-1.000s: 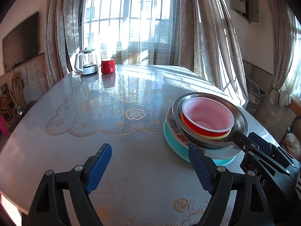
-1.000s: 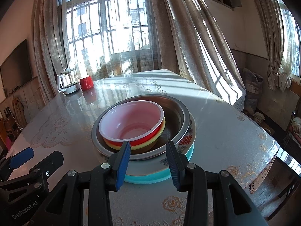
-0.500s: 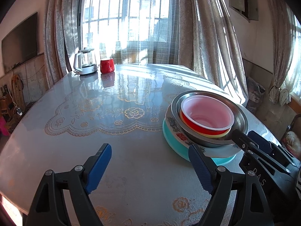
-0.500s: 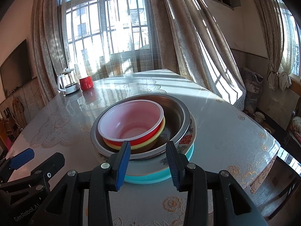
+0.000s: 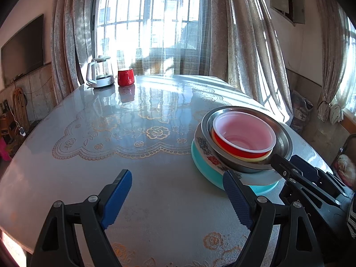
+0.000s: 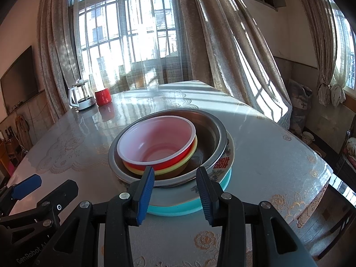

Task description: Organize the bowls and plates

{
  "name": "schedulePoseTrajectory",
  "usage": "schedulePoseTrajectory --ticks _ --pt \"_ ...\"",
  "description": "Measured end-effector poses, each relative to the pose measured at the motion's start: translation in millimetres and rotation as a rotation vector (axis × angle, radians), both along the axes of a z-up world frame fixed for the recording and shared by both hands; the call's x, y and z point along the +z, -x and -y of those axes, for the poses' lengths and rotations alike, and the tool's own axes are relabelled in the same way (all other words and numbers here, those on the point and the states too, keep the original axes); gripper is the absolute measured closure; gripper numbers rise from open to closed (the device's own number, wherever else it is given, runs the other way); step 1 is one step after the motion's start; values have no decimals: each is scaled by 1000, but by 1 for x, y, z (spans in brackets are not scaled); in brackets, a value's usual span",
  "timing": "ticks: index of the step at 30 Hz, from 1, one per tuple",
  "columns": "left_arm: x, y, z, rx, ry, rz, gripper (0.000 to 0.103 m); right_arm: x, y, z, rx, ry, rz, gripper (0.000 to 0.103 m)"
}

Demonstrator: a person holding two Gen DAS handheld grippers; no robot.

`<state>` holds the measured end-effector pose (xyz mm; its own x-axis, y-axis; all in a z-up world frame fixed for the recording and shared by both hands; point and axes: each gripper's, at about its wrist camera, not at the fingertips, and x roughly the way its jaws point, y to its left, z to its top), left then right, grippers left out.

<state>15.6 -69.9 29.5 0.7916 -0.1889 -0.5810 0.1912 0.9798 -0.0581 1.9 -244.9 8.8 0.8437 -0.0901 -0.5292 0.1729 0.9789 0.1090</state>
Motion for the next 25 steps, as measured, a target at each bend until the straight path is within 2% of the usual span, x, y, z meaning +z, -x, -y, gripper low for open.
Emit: schedulePoseTrajectory --ticks 16,19,25 --pt "-2 3 4 -7 -13 13 18 -2 1 -1 3 -5 -5 64" --pt "-1 4 4 -7 -32 47 24 -2 2 -1 5 -6 -3 63" --pt "-1 -1 0 -11 -13 27 22 1 2 0 24 -7 9 63"
